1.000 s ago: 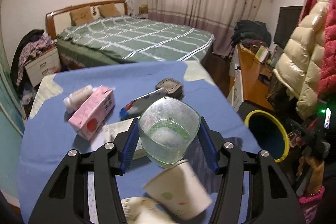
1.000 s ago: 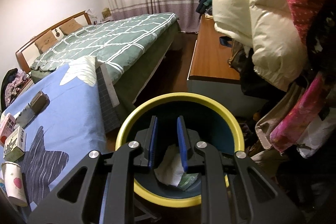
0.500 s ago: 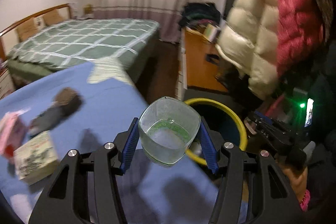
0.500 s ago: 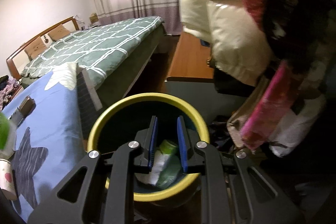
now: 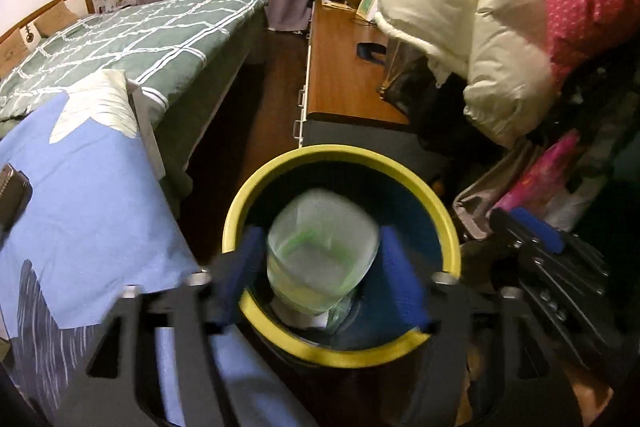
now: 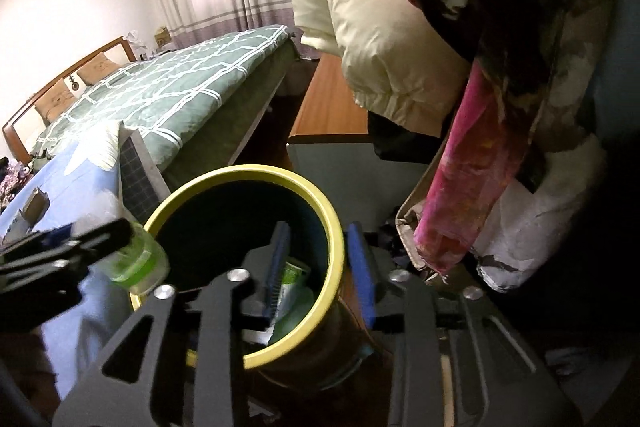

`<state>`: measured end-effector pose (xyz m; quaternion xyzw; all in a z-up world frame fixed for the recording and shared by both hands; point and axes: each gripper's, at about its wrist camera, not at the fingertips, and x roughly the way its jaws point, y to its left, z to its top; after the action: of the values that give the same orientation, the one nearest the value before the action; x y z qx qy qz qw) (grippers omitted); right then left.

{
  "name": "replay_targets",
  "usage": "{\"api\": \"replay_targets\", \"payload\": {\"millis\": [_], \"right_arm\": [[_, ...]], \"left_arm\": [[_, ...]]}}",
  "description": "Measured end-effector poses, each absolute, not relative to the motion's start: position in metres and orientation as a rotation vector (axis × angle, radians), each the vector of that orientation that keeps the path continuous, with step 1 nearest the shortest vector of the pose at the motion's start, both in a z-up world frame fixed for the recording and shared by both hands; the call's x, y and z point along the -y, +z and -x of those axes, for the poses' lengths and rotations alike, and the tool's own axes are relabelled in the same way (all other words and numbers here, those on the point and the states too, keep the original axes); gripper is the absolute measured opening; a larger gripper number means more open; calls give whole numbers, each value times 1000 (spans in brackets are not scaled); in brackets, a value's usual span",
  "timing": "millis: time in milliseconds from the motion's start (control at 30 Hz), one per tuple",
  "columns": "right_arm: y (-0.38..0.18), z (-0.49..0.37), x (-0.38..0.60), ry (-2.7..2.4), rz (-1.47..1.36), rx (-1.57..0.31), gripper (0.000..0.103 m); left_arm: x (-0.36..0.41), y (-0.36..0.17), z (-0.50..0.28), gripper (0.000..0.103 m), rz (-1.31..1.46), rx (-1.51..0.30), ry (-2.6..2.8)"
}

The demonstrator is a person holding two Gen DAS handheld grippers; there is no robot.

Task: Collect trash
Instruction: 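Carry the plastic cup with the left gripper over the bin and release it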

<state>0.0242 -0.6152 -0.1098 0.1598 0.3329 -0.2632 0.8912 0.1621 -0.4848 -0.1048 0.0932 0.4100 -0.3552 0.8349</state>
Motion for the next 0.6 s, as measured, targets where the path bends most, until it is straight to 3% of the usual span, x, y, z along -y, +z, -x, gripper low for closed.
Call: {"api": "replay_targets", "payload": {"millis": [167,300,600], "right_arm": [[-111,-25,611,-535,-330,-692,33],[-111,-32,596,-501,-314,-703,33],[-102,-54,526,-324,-240,-727,34]], "left_arm": [[465,-86,-156,78,-175,-829,-728],[420,-48,-137,87,-123,-748,-707],[270,2,-97,94,-64,-585,-488]]}}
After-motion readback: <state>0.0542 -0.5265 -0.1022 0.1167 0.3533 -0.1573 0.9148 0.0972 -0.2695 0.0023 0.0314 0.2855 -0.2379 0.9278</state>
